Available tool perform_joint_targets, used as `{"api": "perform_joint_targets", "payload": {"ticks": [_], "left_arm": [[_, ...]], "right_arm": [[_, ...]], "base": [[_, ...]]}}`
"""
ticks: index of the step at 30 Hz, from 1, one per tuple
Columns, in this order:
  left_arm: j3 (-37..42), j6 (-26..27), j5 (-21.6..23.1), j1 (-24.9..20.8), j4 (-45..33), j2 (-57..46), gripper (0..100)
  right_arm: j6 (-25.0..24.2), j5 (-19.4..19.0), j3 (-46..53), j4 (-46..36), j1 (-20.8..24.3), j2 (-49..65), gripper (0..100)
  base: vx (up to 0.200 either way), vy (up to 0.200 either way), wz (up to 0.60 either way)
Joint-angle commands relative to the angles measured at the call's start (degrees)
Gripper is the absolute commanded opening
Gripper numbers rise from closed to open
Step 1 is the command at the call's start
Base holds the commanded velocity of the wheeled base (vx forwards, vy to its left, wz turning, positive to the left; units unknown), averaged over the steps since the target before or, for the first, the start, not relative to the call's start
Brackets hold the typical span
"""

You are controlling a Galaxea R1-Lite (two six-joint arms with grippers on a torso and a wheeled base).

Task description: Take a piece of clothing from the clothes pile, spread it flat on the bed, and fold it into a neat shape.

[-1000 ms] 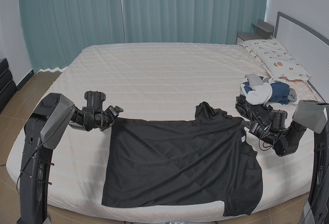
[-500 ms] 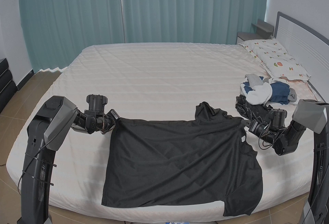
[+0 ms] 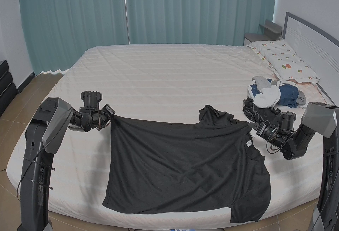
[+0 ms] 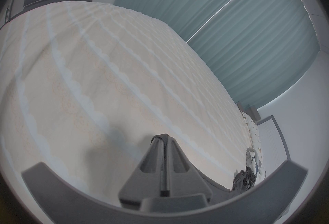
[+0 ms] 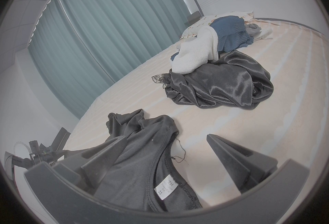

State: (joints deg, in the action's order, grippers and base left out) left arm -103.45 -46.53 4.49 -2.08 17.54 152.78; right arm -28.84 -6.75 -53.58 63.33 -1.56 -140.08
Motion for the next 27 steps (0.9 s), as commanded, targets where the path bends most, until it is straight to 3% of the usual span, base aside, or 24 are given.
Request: {"api": "perform_joint_targets", "payload": {"ticks": [1, 24, 25, 27], "left_arm": [[-1.8, -0.1, 0.0, 1.0, 0.0, 1.3, 0], [-5.2, -0.2, 0.0, 4.2, -0.8, 2.3, 0], [-5.2, -0.2, 0.1, 4.2, -1.4, 2.3, 100], [-5.2, -0.3, 0.2, 4.1, -2.0, 2.3, 100]], "right_arm": [[-0.1, 0.1, 0.1, 0.0, 0.0, -0.2, 100], [-0.6, 0.1, 0.0, 0.3, -0.1, -0.9, 100], [-0.6, 0.1, 0.0, 0.3, 0.0, -0.8, 100], [-0.6, 0.1, 0.4, 0.3, 0.0, -0.6, 100]], "base": [[0.0, 0.0, 0.0], [0.0, 0.0, 0.0], [0.0, 0.0, 0.0], [0.0, 0.0, 0.0]]}}
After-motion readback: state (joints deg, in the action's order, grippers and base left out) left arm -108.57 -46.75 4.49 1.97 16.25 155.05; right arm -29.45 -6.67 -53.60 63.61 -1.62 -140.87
